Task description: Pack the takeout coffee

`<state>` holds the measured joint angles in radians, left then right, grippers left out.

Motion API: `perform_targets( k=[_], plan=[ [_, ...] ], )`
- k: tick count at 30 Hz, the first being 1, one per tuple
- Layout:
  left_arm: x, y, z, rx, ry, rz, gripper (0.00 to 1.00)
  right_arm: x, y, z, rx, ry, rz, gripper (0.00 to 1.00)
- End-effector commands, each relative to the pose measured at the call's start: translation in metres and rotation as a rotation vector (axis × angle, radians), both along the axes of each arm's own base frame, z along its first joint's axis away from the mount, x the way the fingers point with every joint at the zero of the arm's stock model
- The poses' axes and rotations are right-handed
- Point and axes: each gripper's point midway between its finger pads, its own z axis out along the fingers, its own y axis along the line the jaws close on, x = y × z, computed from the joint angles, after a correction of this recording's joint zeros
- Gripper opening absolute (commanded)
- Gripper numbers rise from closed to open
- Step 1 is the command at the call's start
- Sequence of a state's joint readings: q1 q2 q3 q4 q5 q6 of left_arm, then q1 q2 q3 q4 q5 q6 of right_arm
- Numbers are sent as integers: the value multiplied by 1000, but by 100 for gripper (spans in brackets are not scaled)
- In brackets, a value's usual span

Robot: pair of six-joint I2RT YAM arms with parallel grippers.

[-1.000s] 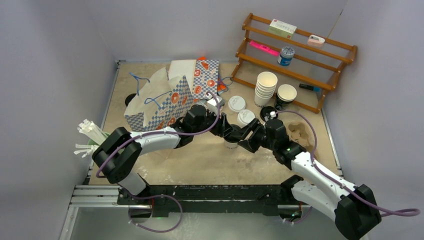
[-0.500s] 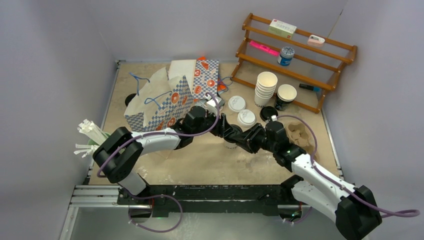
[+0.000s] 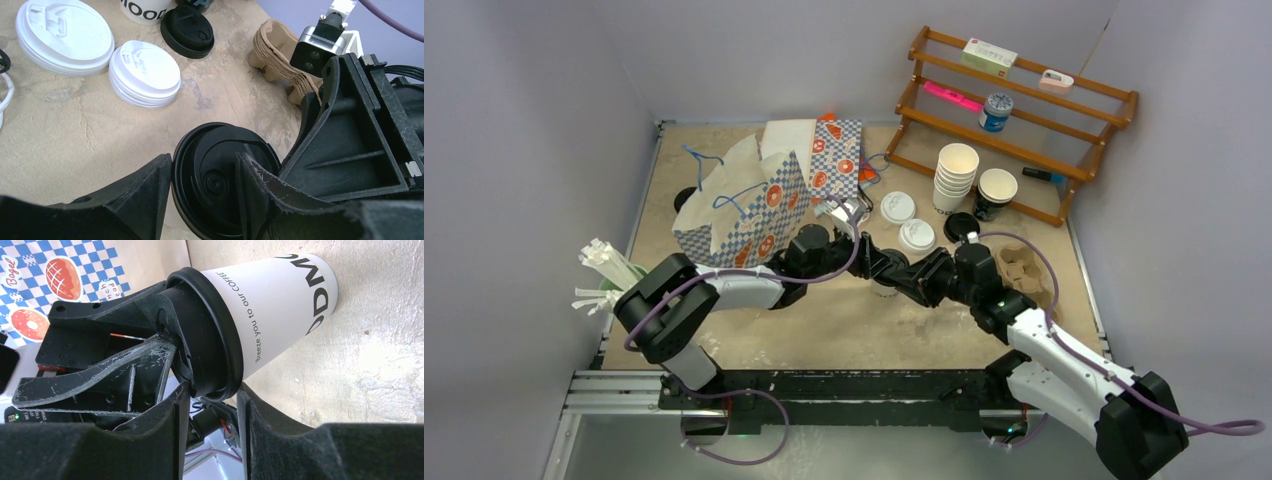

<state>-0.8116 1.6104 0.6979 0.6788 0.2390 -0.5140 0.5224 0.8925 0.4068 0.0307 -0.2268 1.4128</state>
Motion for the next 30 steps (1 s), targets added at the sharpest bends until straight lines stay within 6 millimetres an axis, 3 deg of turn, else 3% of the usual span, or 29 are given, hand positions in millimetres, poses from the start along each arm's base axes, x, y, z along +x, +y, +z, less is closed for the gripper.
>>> perform_targets(
  k=[1, 30],
  plan=[
    [-26, 10, -57, 98, 94, -25, 50, 11, -6, 4, -28, -40, -48, 39],
    [-46, 19, -111, 105, 74, -10, 49, 21, -16, -17, -202, -92, -12, 31]
  ],
)
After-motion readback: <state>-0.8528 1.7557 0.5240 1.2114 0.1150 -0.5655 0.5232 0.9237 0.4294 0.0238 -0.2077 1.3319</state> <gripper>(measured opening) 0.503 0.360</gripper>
